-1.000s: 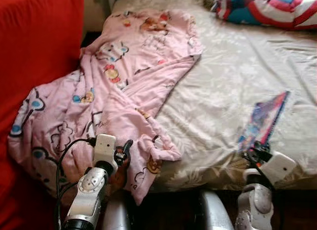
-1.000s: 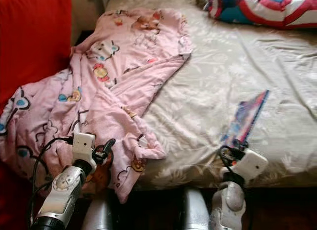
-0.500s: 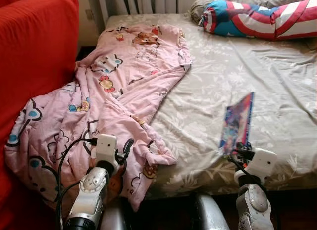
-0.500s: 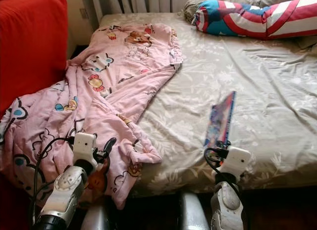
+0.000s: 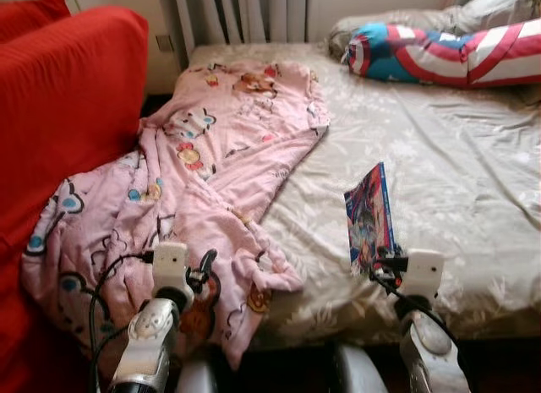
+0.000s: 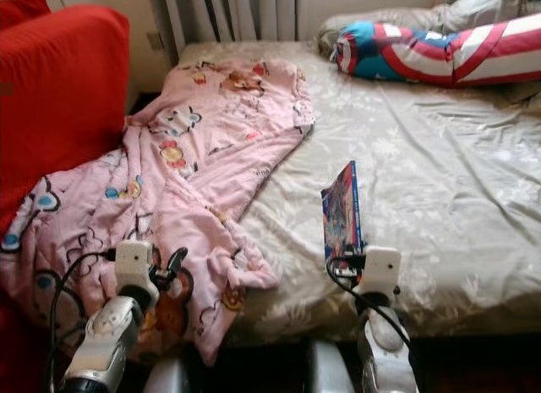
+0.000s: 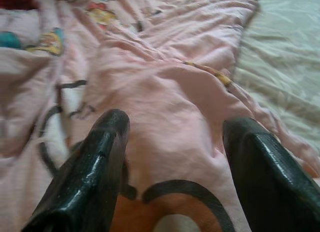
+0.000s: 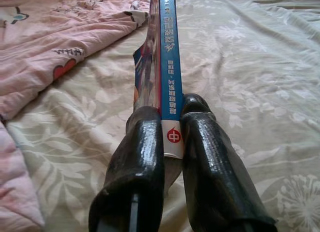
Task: Clean up the room
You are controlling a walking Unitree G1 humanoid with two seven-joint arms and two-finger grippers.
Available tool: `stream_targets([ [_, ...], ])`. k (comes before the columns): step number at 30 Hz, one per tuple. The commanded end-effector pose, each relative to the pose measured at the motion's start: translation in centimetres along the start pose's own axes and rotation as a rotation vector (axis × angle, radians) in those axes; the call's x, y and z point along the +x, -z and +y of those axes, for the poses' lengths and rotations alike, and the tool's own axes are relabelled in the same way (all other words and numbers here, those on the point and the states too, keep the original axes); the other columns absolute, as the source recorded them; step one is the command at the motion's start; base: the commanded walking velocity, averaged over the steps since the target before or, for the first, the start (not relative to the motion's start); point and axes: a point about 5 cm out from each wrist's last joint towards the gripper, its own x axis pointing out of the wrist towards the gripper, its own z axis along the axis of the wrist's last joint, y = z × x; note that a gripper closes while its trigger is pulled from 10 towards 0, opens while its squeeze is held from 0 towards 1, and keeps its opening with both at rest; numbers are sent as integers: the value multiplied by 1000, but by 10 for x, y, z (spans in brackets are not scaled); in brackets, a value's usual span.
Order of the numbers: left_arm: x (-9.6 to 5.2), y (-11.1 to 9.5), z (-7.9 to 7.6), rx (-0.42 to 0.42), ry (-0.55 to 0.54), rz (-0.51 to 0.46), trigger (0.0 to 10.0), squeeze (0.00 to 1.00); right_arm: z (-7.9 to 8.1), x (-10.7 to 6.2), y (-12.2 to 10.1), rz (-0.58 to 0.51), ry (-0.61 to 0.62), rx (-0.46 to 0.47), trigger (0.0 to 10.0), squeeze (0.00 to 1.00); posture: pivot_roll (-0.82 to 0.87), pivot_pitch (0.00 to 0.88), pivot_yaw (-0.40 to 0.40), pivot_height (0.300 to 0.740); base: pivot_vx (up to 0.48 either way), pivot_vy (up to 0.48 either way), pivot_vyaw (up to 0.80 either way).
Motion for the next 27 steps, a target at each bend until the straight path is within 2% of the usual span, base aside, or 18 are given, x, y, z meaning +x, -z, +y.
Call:
stream_targets([
  [1,-2,5,6,-11,-27,21,10000,0,5,4,-18,-79,-26,-12,10000,0,-83,11,-1,669,0,0,0],
  [5,-5,16,14,-29,-59,78,10000,0,9,3,-18,-74,-36,-9,10000,0,-76,14,-3,694,0,0,0],
  [6,-7,26,16,-19,-62,126,10000,0,9,4,-19,-73,-37,-24,10000,0,-71,14,-8,704,0,0,0],
  [7,-7,26,16,-19,-62,126,10000,0,9,4,-19,-73,-37,-24,10000,0,-71,14,-8,704,0,0,0],
  [9,-10,40,18,7,-58,190,10000,0,7,6,-19,-77,-34,-55,10000,0,-69,15,-9,719,0,0,0],
  [12,-18,58,27,-20,-110,285,10000,0,5,9,-24,-98,3,0,10000,0,-71,15,-6,739,0,0,0],
  [14,-20,61,28,-26,-118,298,10000,0,5,9,-24,-101,7,9,10000,0,-71,15,-6,740,0,0,0],
  [15,-26,73,28,-7,-116,368,10000,0,11,10,-25,-101,-30,-3,10000,0,-60,15,-15,740,0,0,0],
  [20,-41,98,24,5,-102,513,10000,0,14,10,-16,-60,-33,27,10000,0,-57,17,-18,740,0,0,0],
  [27,-49,111,21,-16,-118,597,10000,0,15,13,-16,-59,-17,51,10000,0,-62,22,-13,740,0,0,0],
])
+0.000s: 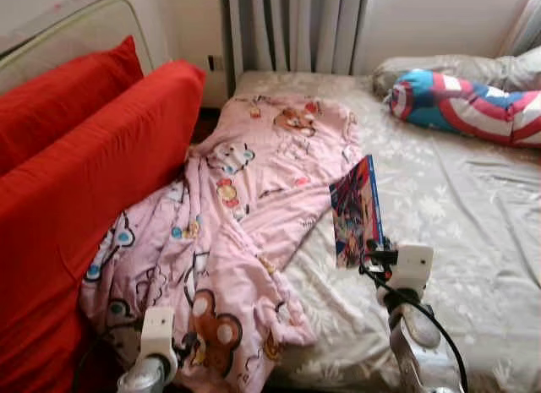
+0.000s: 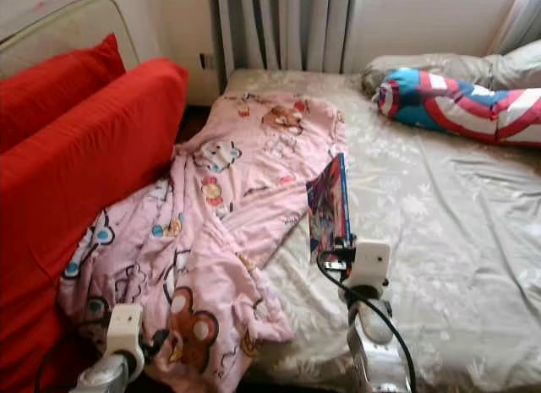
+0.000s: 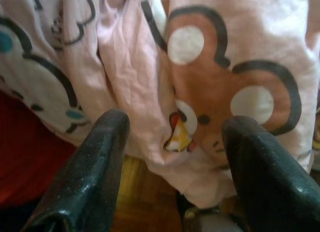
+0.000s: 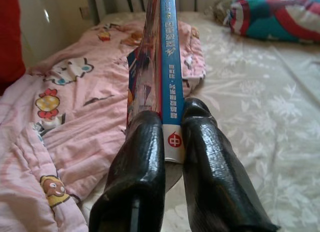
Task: Clean up the room
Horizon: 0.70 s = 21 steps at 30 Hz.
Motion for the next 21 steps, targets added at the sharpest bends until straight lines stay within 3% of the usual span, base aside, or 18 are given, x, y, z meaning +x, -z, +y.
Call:
stream_targets([
  [1,-1,11,0,3,-12,63,10000,0,3,5,-8,-42,1,14,10000,0,-63,22,-9,740,0,0,0],
  [7,-2,16,0,11,-37,93,10000,0,5,5,-7,-39,7,11,10000,0,-65,19,-7,740,0,0,0],
  [11,-3,24,-10,31,-4,111,10000,0,4,4,-6,-36,23,14,10000,0,-65,13,-2,740,0,0,0],
  [21,-7,34,-10,57,-12,142,10000,0,3,5,-6,-45,23,9,10000,0,-73,0,-1,740,0,0,0],
])
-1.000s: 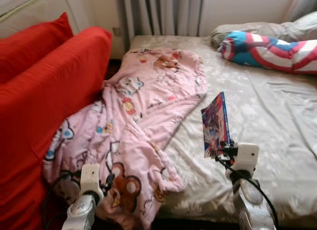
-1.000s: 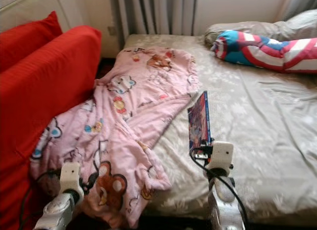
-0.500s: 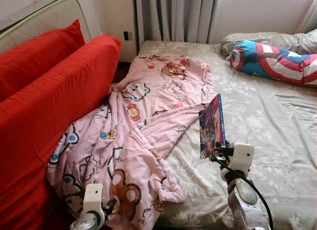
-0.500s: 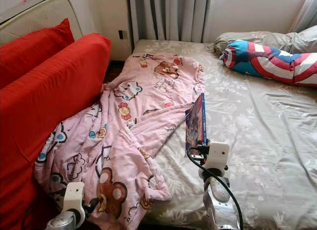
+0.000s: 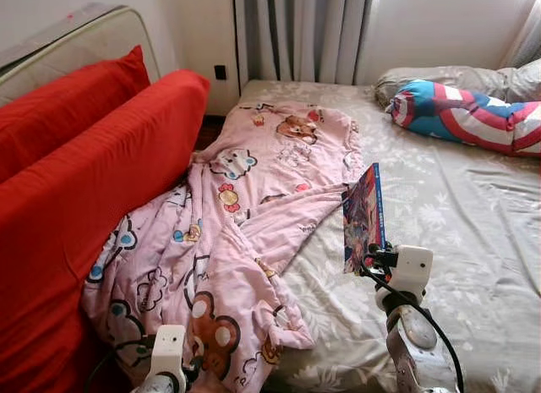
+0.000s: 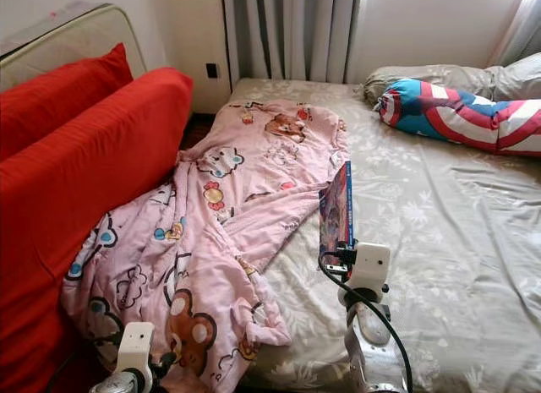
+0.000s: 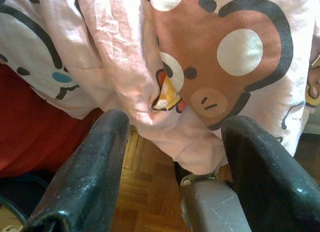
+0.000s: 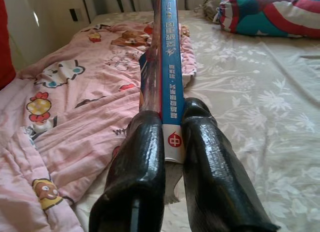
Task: Clean up the room
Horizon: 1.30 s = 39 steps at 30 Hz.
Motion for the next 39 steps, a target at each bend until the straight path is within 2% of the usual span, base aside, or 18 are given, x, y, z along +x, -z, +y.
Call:
stream_targets([
  [1,-2,10,3,21,-11,35,10000,0,3,4,-11,-54,-13,-4,10000,0,-73,0,-1,740,0,0,0],
  [5,-2,11,2,24,-8,36,10000,0,3,4,-9,-43,-1,8,10000,0,-74,0,-3,740,0,0,0],
  [12,-2,11,-2,39,5,36,10000,0,3,5,-9,-53,2,2,10000,0,-79,0,-2,740,0,-103,-620],
  [21,-2,12,-3,40,7,37,10000,0,3,5,-8,-40,8,-9,10000,0,-79,0,-3,740,0,-58,0],
  [27,-2,12,-4,40,8,37,10000,0,3,6,-8,-44,7,-13,10000,0,-82,0,-3,740,0,0,-616],
  [39,-2,11,-3,42,3,32,10000,0,2,7,-9,-44,7,-23,10000,0,-82,0,-10,740,0,-268,0],
])
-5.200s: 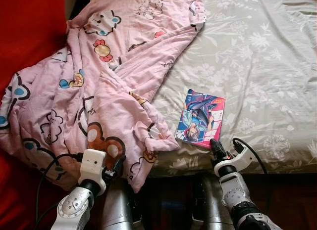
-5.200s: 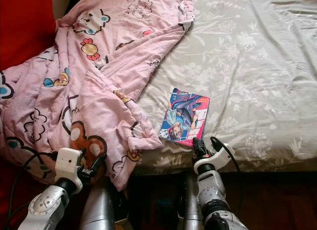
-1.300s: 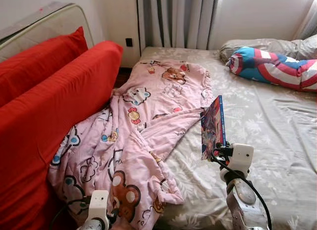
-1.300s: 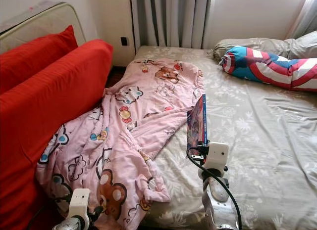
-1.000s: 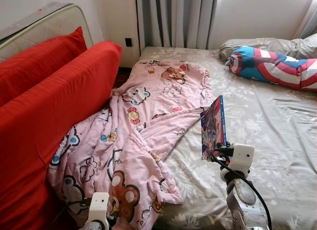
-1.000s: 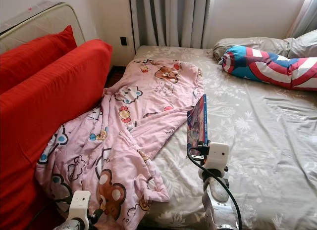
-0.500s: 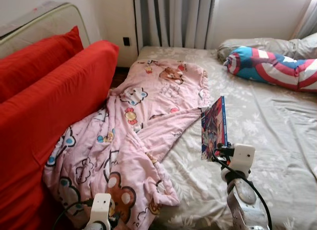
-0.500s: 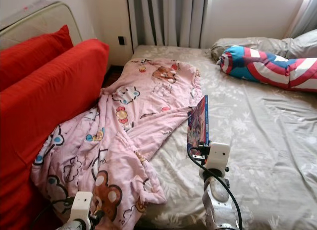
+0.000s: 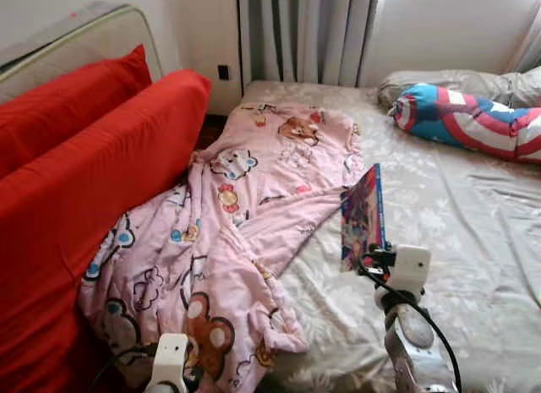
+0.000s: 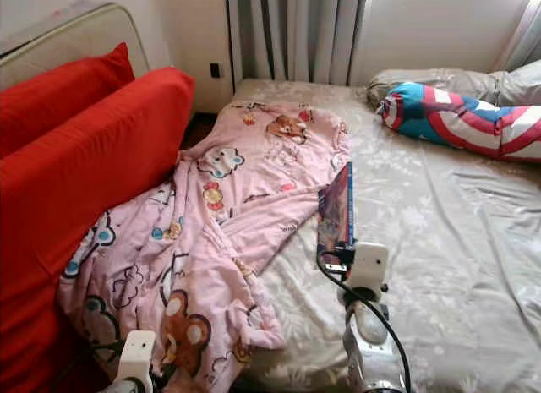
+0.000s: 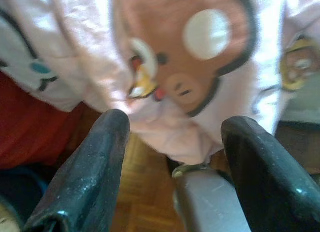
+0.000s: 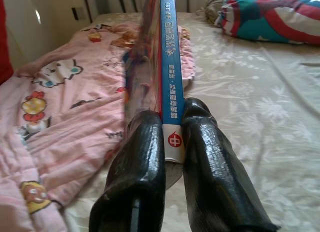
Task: Clean up the room
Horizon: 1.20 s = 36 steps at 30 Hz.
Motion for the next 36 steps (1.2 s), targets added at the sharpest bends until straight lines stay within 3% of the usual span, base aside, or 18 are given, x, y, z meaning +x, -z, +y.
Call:
stream_targets([
  [1,-1,2,3,14,-14,5,10000,0,2,4,-11,-49,0,2,10000,0,-83,0,-10,740,0,-334,-575],
  [6,-1,2,4,13,-17,7,10000,0,3,5,-10,-41,-4,-2,10000,0,-83,0,-9,740,0,-346,-750],
  [36,-1,2,4,20,-11,5,10000,0,5,5,-11,-52,-1,-1,10000,0,-83,10,-8,740,0,-357,0],
])
